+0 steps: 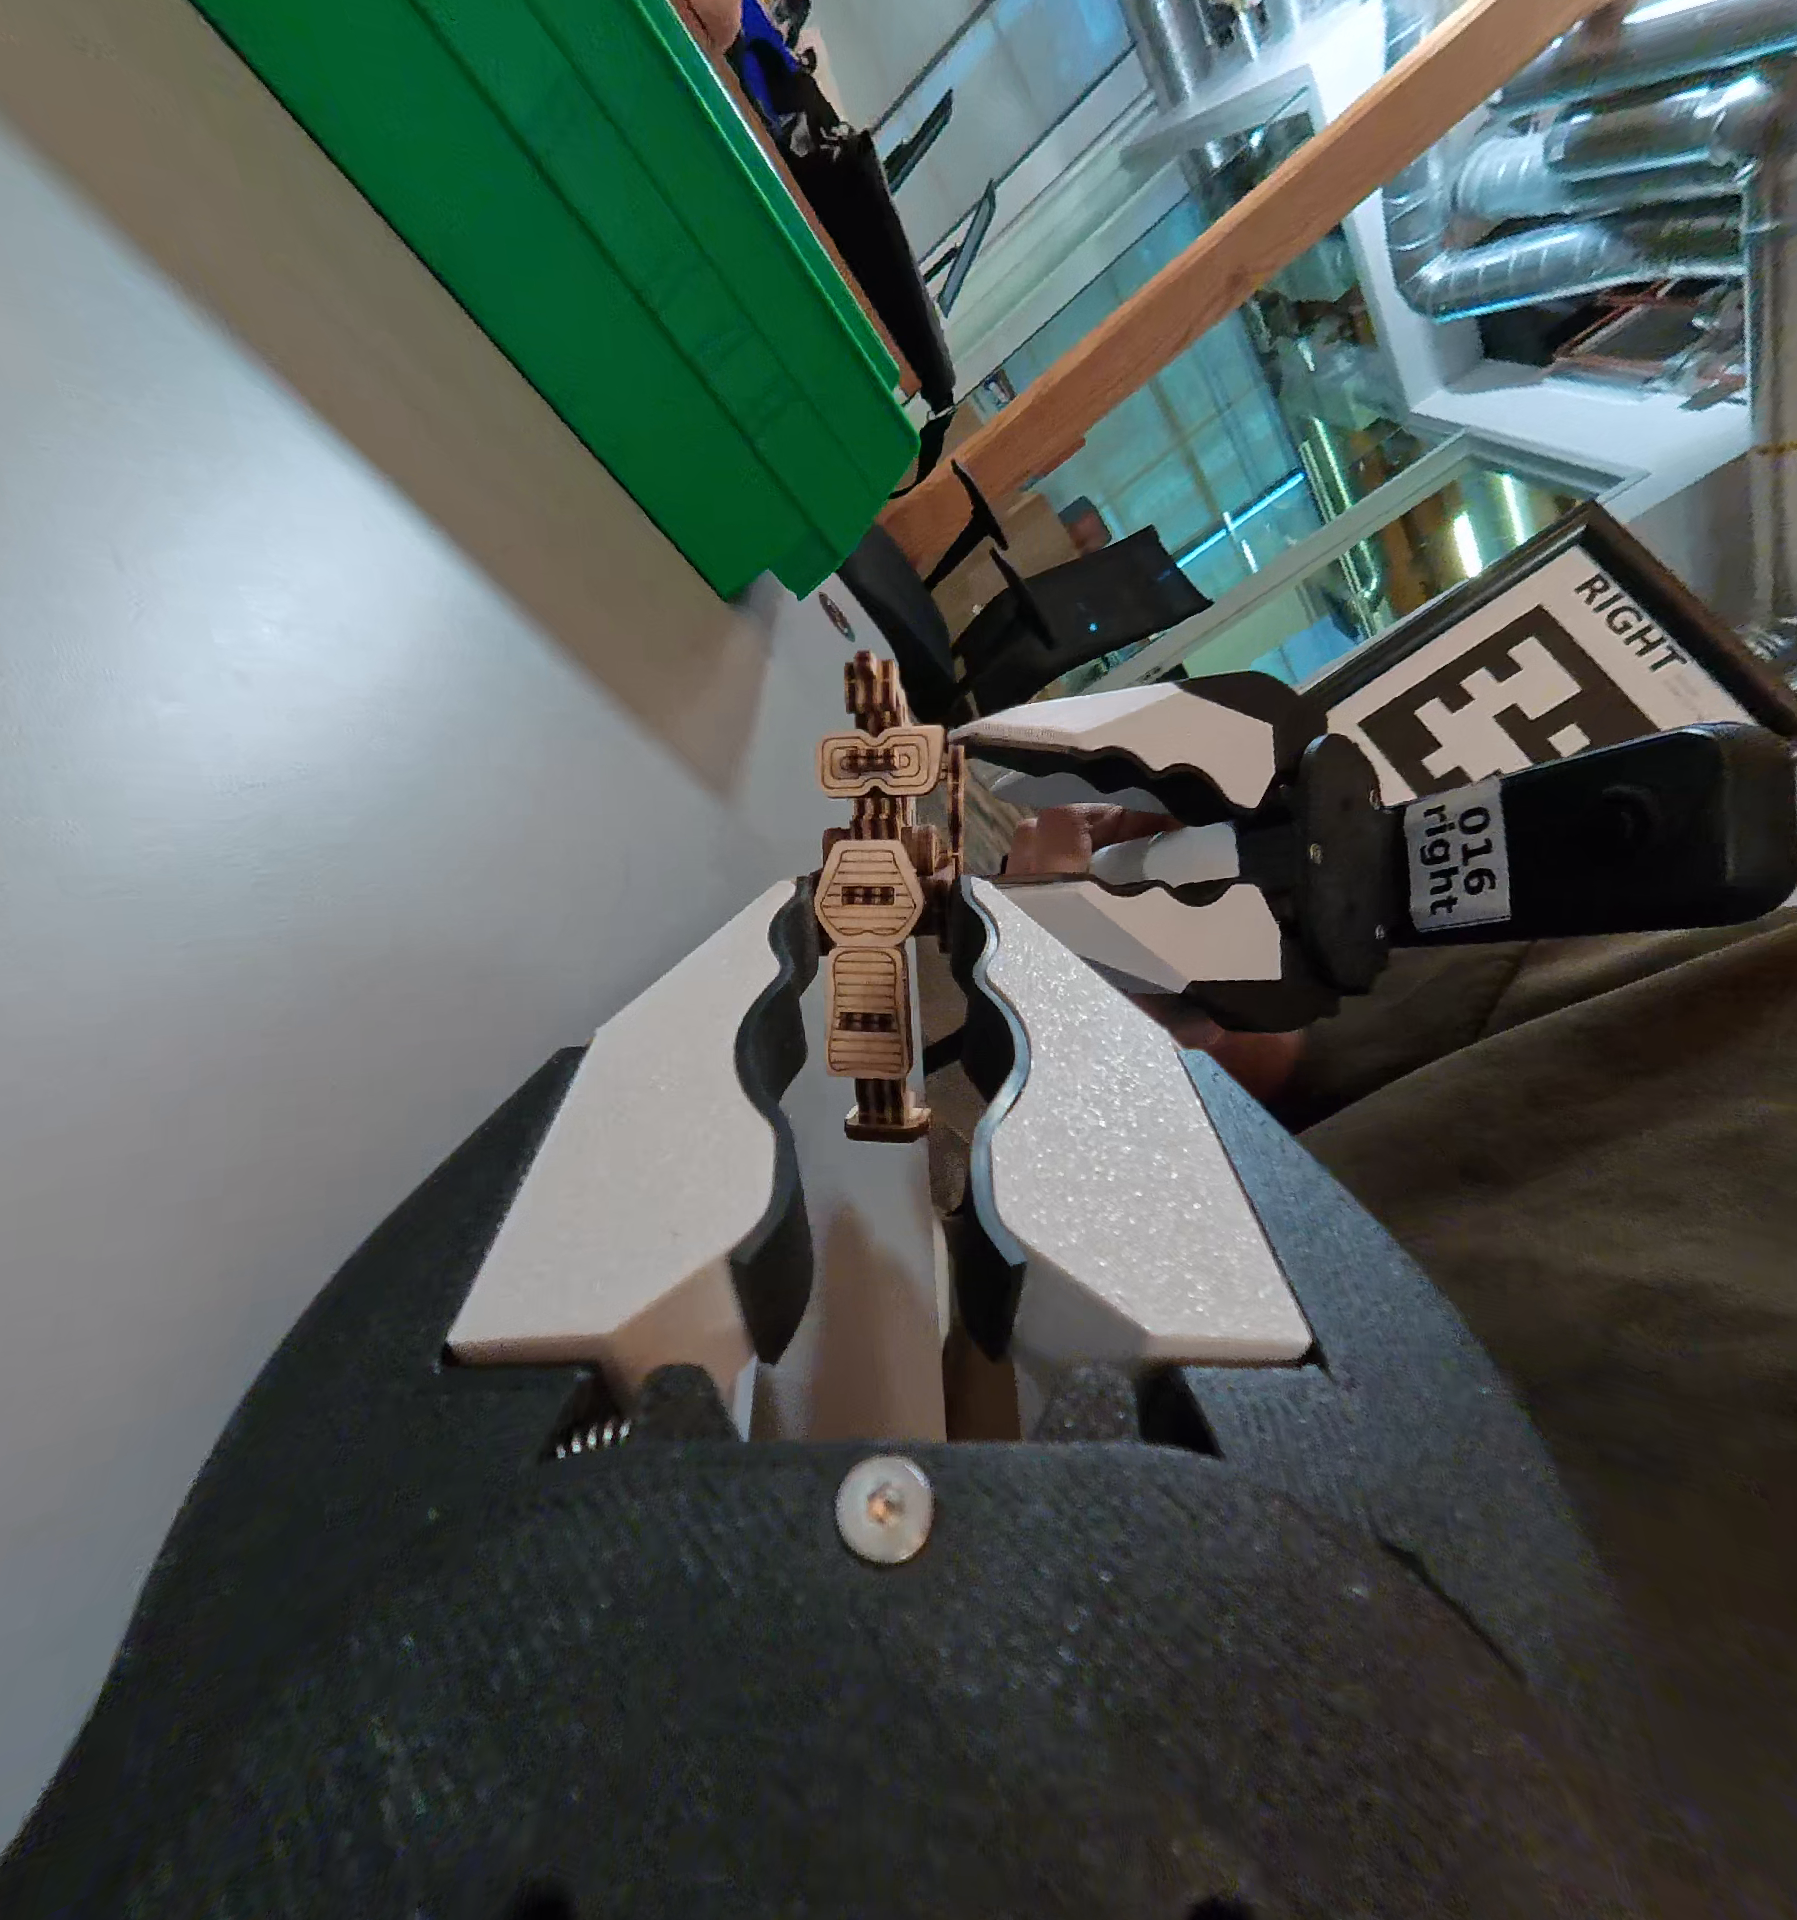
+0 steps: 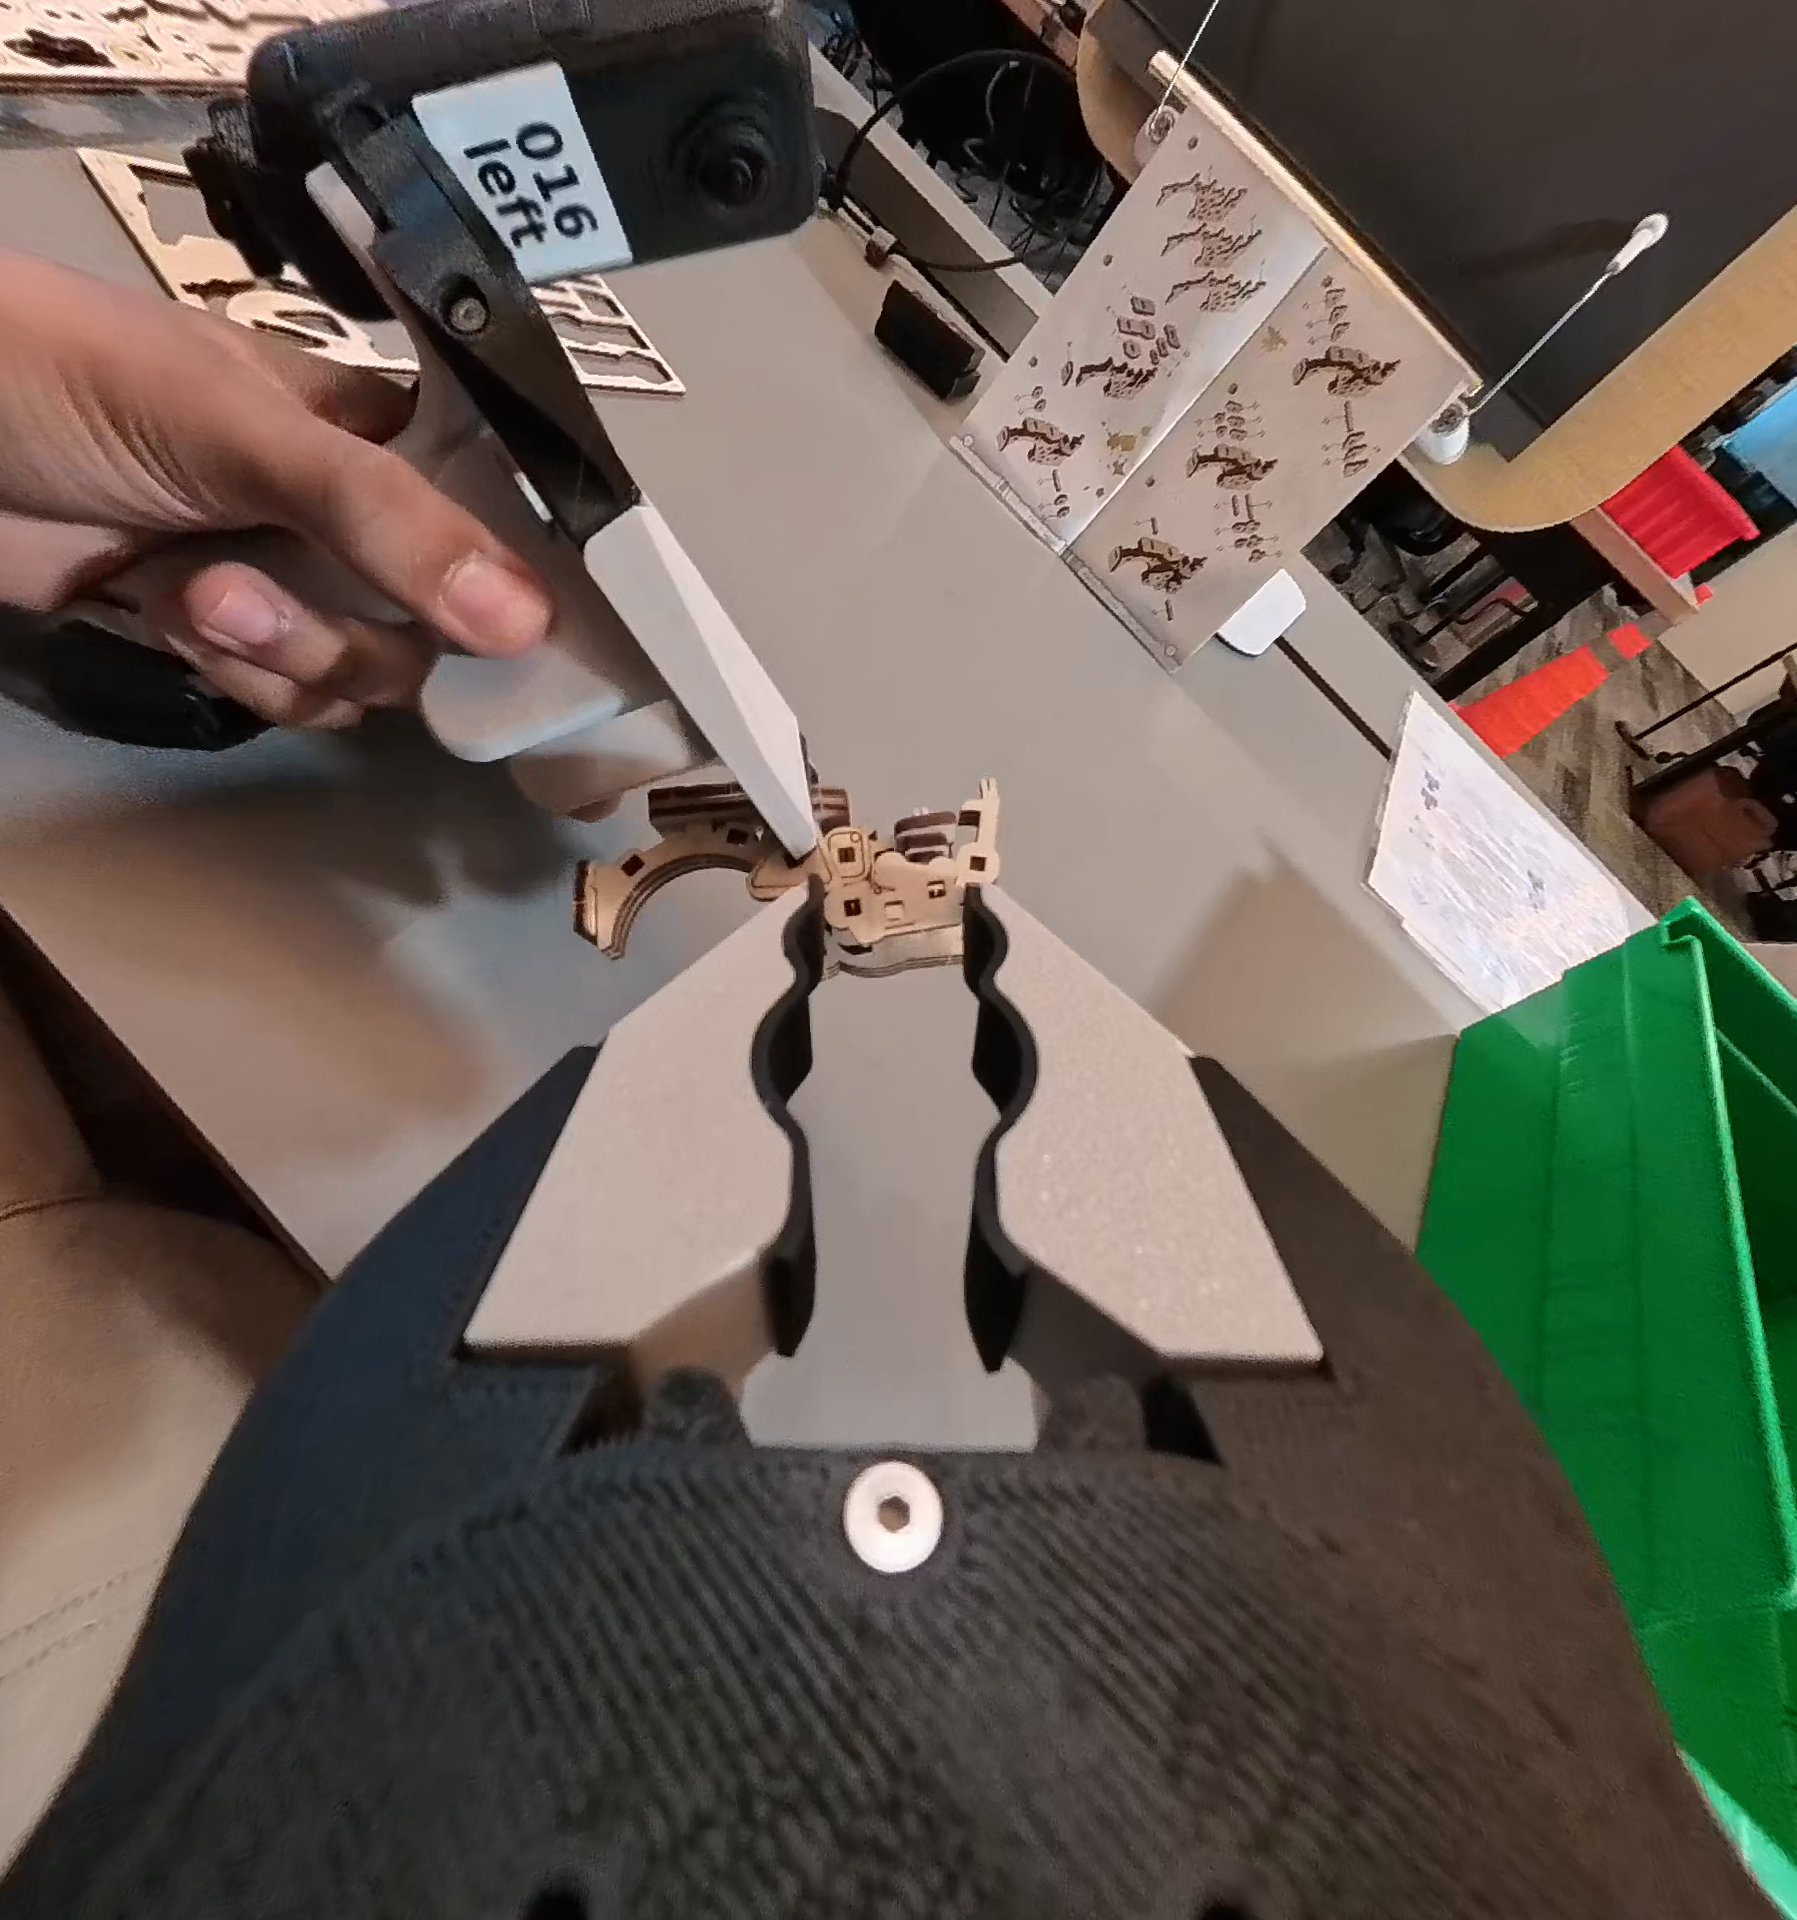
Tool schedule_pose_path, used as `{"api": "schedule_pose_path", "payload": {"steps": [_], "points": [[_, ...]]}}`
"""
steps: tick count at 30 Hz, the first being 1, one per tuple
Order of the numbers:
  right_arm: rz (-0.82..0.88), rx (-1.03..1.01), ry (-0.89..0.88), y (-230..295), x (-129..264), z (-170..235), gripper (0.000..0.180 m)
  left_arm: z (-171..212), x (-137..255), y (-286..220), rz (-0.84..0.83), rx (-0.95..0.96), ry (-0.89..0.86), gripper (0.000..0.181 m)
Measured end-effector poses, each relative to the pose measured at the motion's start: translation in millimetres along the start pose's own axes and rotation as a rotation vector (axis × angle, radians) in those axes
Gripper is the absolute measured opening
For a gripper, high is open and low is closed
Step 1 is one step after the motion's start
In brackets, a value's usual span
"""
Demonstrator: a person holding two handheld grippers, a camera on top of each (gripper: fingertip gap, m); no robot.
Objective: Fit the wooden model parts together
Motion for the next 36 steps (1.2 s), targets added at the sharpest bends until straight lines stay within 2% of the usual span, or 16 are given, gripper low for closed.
{"api": "schedule_pose_path", "payload": {"steps": [1,12,18,21,26,36], "points": [[-0.001,0.0,0.0,-0.1,-0.1,0.1,0.026,-0.1,0.0,0.0,-0.002,-0.003,-0.001,0.022],[0.01,0.025,-0.049,-1.7,1.6,-4.7,0.026,-4.5,1.9,-3.3,0.041,0.001,-0.032,0.021],[0.015,0.034,-0.06,-1.8,2.5,-5.7,0.025,-9.2,3.8,-7.8,0.102,0.021,-0.068,0.03],[0.006,0.012,-0.062,-2.0,2.4,-5.3,0.026,-9.5,4.2,-4.1,0.083,0.044,-0.069,0.021],[-0.01,-0.076,-0.084,-4.6,3.2,-7.5,0.026,-11.6,4.8,-5.0,0.127,0.112,-0.1,0.02],[0.061,-0.135,-0.099,-9.0,5.4,-15.9,0.026,-15.8,5.0,-10.3,0.166,0.211,-0.302,0.021]]}}
Point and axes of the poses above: each gripper's, where its closed fingertips meet, x back along the fingers, z out of its underside, y = z × x across the jaws, the point moved 3 cm from there along x, back along the fingers, and after that the axes turned 5 degrees about z, right-handed, at the moved point
